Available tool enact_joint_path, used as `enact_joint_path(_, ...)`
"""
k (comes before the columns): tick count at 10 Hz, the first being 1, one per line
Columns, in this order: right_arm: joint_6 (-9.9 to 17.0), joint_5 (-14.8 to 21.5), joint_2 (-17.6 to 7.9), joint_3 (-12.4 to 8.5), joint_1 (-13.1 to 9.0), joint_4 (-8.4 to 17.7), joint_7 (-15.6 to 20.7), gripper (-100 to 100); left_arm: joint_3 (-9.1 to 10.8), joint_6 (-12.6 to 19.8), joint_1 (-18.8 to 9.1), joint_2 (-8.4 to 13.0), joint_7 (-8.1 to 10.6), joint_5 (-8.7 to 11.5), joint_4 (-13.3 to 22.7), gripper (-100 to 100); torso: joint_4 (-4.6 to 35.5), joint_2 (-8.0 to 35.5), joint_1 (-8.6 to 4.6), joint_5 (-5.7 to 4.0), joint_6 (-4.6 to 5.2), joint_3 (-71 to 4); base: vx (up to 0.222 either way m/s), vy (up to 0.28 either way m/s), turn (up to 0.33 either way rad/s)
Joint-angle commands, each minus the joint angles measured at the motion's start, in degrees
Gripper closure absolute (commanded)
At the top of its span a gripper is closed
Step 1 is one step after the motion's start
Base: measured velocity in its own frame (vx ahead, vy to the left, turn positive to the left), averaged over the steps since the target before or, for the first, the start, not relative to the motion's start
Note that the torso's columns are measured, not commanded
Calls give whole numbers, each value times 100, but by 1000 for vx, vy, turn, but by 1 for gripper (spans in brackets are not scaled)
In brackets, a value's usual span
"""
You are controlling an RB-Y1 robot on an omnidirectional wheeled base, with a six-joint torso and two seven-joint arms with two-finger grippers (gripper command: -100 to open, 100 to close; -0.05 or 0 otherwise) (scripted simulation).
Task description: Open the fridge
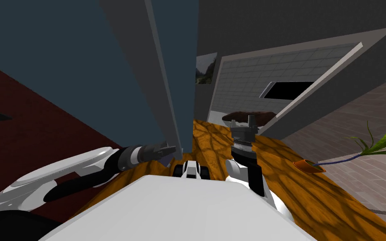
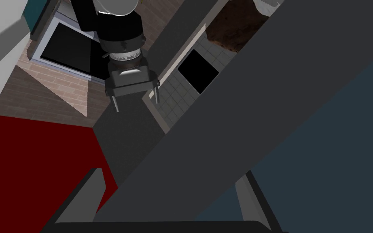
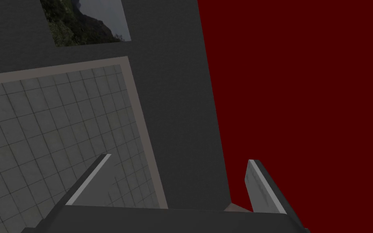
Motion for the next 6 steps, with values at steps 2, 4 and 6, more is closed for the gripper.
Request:
enact_joint_path(2, -1, 0, 0, 0, 1, -1, 0, 0, 444, 71, -86, 281, 355, 242, -201, -100, -19, -63, -13, -6, 20, -39, 39, -15, 127)
enact_joint_path(4, -1, 0, 0, 0, 1, -1, 0, 0, 671, 88, -116, 426, 524, 361, -310, -100, -15, -28, -1, 1, 18, -10, 44, -16, 99)
enact_joint_path(6, -1, 0, 0, 0, 1, -1, 0, 0, 1011, 112, -161, 645, 777, 539, -473, -100, -6, 13, 7, 5, 13, 21, 31, -12, 133)
